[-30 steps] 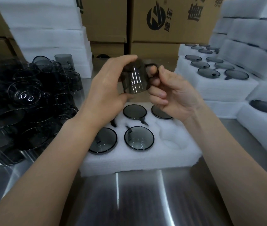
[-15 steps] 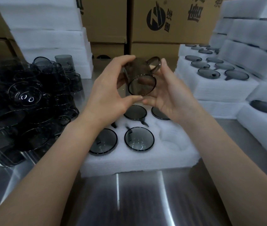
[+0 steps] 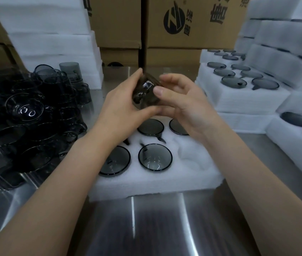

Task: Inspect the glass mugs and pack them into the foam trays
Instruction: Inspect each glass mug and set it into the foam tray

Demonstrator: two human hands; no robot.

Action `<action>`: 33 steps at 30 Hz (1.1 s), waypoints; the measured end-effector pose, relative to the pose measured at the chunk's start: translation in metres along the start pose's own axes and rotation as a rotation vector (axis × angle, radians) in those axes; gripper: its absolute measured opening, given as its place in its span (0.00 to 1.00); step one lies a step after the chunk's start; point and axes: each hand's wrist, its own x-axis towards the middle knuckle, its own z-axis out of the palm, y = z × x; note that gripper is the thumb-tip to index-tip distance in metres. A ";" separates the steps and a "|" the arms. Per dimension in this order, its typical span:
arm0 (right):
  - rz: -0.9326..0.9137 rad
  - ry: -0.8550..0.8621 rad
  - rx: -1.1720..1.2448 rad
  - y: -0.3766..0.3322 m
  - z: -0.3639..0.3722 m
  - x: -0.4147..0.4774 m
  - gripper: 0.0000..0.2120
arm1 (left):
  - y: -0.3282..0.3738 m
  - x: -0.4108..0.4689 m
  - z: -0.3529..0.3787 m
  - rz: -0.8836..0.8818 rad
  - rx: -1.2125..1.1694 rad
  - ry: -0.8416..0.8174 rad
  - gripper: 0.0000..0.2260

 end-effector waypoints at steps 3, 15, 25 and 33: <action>0.013 -0.080 -0.093 -0.003 0.002 0.000 0.21 | 0.000 -0.001 -0.001 0.027 -0.031 0.007 0.27; -0.063 0.101 -0.273 -0.003 0.009 -0.004 0.15 | 0.007 -0.004 -0.004 0.203 0.033 -0.062 0.31; 0.061 -0.124 0.205 -0.009 0.001 -0.001 0.10 | 0.002 -0.003 -0.003 0.145 -0.192 0.028 0.29; 0.021 -0.157 0.083 -0.004 0.001 -0.001 0.16 | -0.003 -0.002 -0.006 0.097 -0.154 -0.006 0.30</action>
